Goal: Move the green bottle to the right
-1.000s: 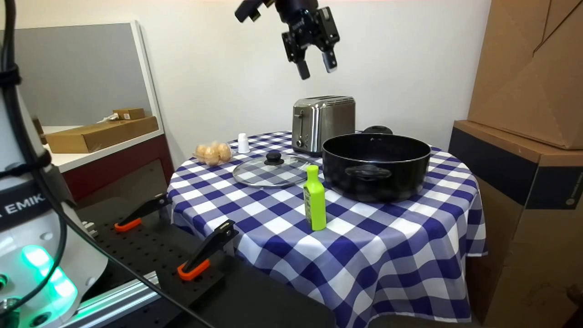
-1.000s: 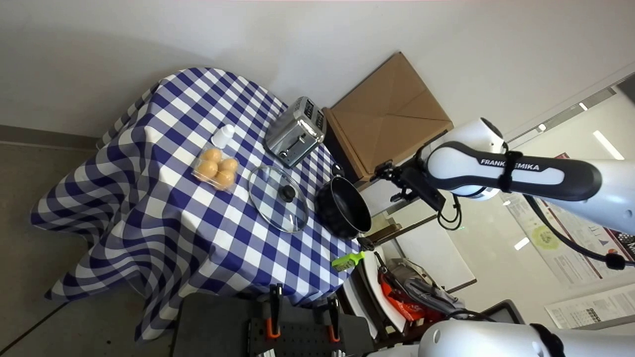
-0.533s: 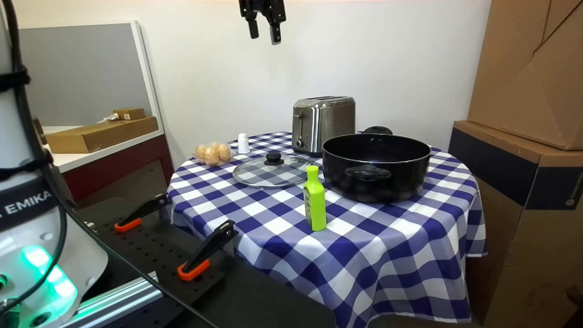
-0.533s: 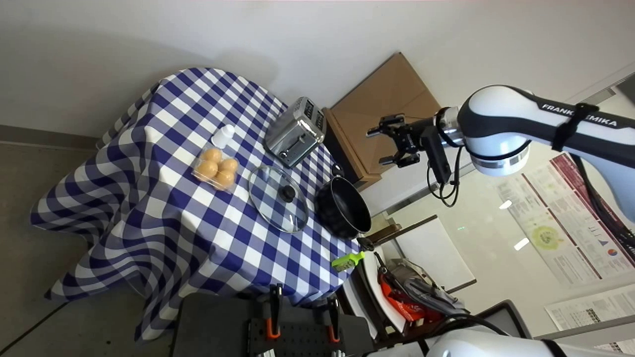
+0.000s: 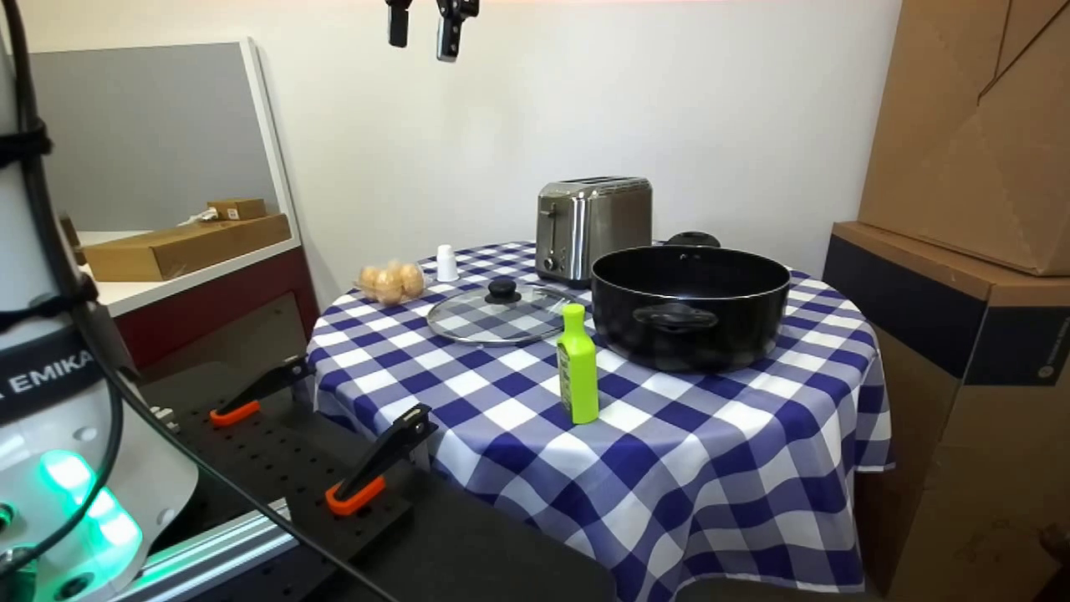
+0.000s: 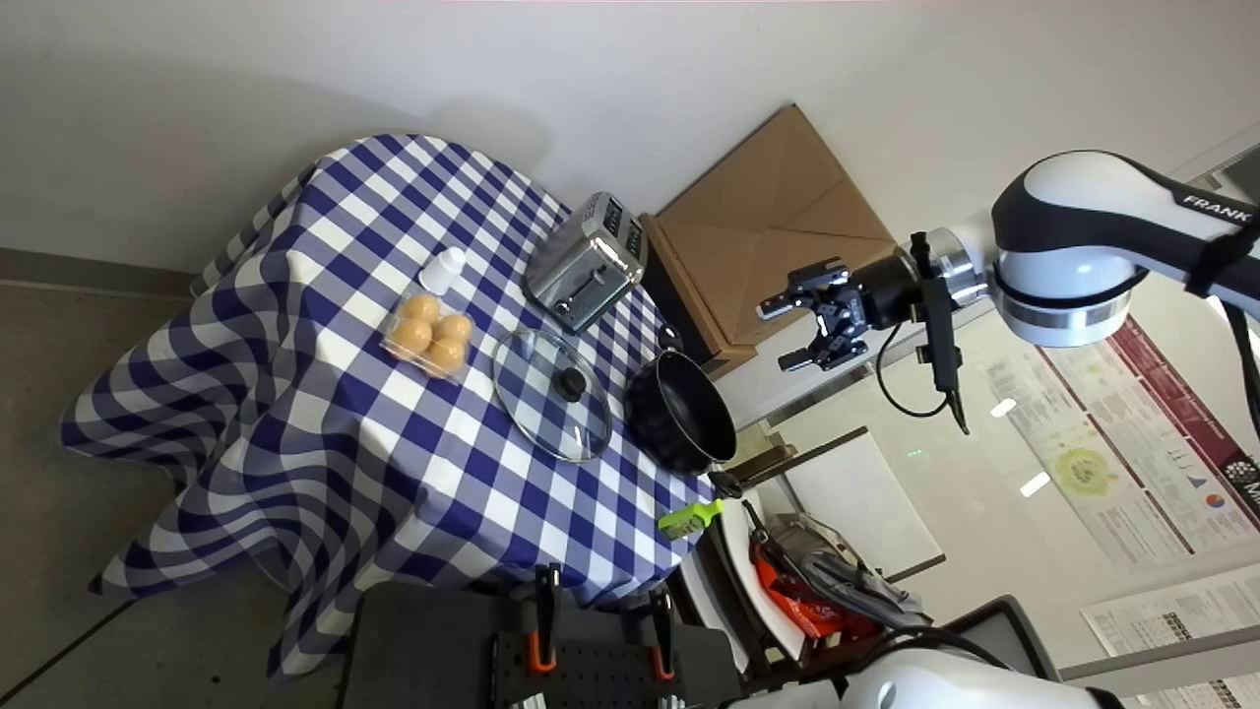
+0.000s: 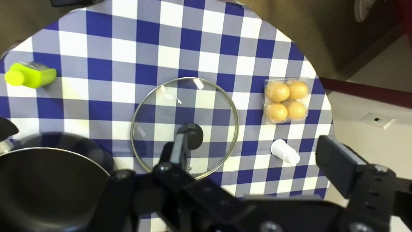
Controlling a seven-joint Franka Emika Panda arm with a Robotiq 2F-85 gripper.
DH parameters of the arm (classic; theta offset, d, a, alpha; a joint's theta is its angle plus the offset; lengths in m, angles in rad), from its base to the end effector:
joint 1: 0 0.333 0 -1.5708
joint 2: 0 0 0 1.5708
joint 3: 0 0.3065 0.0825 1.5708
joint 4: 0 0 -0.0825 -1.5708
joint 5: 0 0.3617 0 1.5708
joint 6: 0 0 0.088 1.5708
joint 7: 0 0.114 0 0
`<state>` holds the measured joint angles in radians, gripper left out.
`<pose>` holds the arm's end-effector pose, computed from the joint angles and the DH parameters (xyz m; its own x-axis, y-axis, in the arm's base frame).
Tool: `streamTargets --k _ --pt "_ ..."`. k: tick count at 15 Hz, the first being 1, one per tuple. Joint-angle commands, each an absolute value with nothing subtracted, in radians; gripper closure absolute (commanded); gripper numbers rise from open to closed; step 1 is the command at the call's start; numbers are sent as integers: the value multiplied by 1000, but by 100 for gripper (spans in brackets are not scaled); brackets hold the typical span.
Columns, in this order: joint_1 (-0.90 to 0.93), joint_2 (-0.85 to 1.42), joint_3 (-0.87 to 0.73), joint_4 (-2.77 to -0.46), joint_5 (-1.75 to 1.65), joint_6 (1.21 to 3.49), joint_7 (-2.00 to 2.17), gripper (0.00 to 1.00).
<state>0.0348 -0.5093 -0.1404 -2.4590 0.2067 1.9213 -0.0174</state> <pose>0.3742 -0.0264 0.4679 0.9896 -0.1383 -0.0396 -0.1439 -0.9555 -0.2574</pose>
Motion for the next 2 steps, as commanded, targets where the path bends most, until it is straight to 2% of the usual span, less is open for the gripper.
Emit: streamTargets --k 1,2 --pt "6 -511 -113 -2457 216 1912 -28 0" --pt "7 -511 -111 -2457 215 1911 -28 0"
